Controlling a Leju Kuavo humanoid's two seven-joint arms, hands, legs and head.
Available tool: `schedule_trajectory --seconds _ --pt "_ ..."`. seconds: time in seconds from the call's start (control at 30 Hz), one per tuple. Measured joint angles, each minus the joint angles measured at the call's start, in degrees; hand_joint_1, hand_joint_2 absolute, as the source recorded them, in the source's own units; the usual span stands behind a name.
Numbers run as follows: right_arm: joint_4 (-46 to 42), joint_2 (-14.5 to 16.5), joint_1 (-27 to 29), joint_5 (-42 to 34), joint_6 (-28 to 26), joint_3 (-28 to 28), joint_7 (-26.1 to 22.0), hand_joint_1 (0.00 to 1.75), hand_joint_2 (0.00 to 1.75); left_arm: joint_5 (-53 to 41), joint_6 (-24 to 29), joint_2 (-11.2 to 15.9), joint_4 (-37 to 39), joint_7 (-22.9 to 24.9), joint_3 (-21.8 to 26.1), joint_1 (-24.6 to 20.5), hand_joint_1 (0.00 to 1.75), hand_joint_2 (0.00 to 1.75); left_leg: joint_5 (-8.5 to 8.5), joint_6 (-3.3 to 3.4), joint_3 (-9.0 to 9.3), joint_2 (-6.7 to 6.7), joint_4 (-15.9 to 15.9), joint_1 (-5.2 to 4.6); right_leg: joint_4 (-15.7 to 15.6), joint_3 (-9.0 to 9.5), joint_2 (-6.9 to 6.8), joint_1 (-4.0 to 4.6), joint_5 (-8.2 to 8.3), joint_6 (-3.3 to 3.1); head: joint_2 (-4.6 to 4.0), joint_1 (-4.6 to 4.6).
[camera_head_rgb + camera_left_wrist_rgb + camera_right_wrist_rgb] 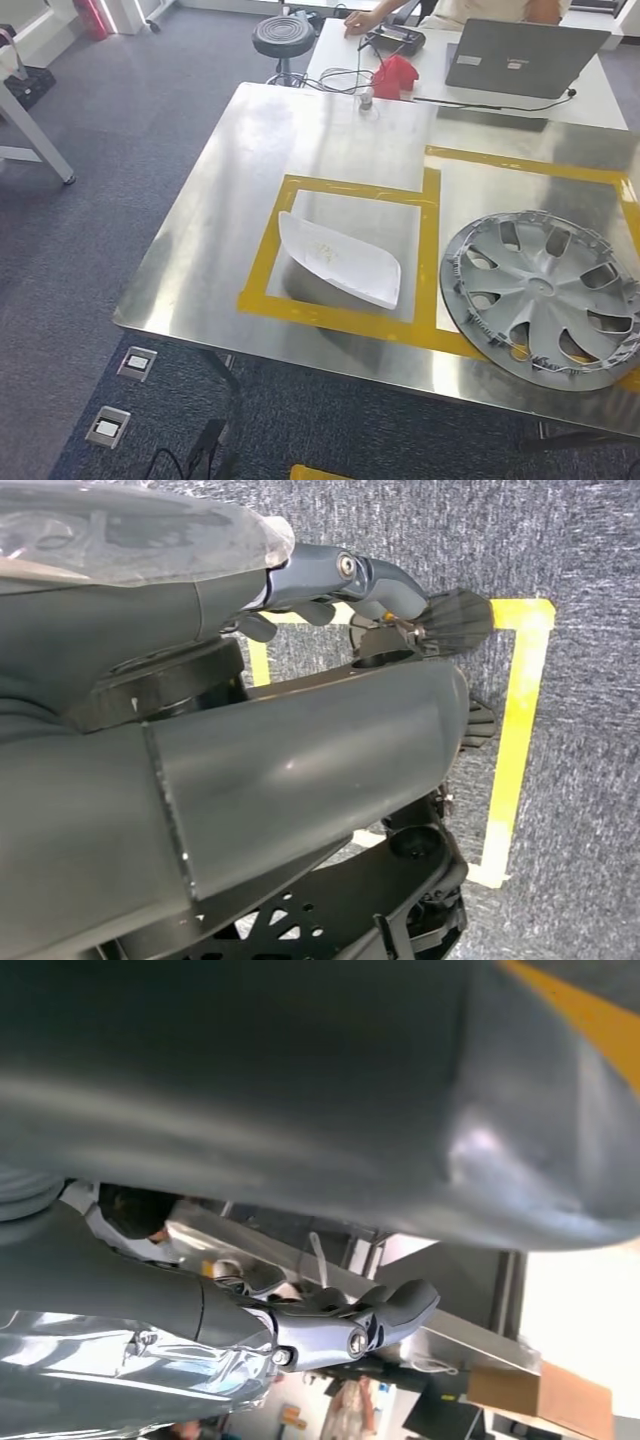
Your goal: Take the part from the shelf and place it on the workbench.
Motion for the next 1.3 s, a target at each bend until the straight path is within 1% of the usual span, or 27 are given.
schedule_trajectory --seconds 0.17,0.4,0.5,0.63,0.77,1.0,1.17,1.3 --pt "-3.6 -1.3 3.1 4.3 4.1 -6.4 2.5 0.00 0.00 -0.3 0.0 0.0 0.0 -0.1 0.4 0.0 0.00 0.00 0.00 0.00 0.00 0.01 0.0 -0.03 0.0 -0.01 0.03 -0.04 -0.01 0.01 0.01 0.00" --pt "-7.3 -2.4 5.3 6.8 6.2 -12.2 3.8 0.00 0.00 -0.4 -0.1 -0.1 0.0 -0.2 1.5 0.0 0.00 0.00 0.00 0.02 0.01 0.01 0.0 -0.08 0.0 -0.01 0.04 -0.10 -0.05 0.07 0.00 0.01" --pt "-10.4 -4.2 6.8 8.5 10.3 -16.0 6.1 0.00 0.00 -0.5 -0.1 -0.1 0.0 -0.2 1.9 0.4 0.00 0.00 0.00 0.03 0.01 -0.02 0.0 -0.14 0.0 0.00 0.02 -0.18 -0.05 0.08 0.01 0.00" --pt "-15.9 -7.1 10.3 11.2 17.2 -23.4 8.6 0.00 0.00 -0.4 -0.1 -0.1 0.0 -0.5 2.7 1.3 0.00 0.00 -0.05 0.09 0.03 -0.02 0.0 -0.21 0.0 -0.02 0.01 -0.25 -0.10 0.14 0.00 0.00" --pt "-19.9 -8.5 14.9 13.1 20.5 -30.3 8.8 0.00 0.00 -0.1 -0.1 -0.3 0.0 -1.0 3.2 1.9 0.00 0.00 -0.13 0.19 0.04 -0.03 -0.1 -0.24 0.0 0.02 0.00 -0.27 -0.19 0.24 0.01 0.00" --pt "-24.2 -8.7 20.4 14.7 21.5 -39.1 8.6 0.00 0.00 0.0 -0.1 -0.6 0.0 -1.0 4.1 2.3 0.00 0.00 -0.16 0.24 0.11 0.01 -0.1 -0.31 0.0 0.01 0.02 -0.35 -0.24 0.30 0.01 0.00" --pt "-25.0 -8.5 26.6 17.7 22.5 -43.9 8.0 0.00 0.00 0.5 -0.1 -0.6 0.0 -1.5 4.5 2.7 0.00 0.00 -0.20 0.29 0.14 0.00 -0.1 -0.38 0.0 0.03 0.02 -0.40 -0.28 0.36 0.01 0.00" --pt "-24.7 -6.6 31.6 20.4 21.4 -47.5 6.1 0.00 0.00 0.8 -0.3 -0.6 0.0 -1.8 4.8 3.1 0.00 0.00 -0.27 0.34 0.21 0.03 -0.1 -0.39 0.0 0.04 0.03 -0.42 -0.38 0.35 0.00 0.00"
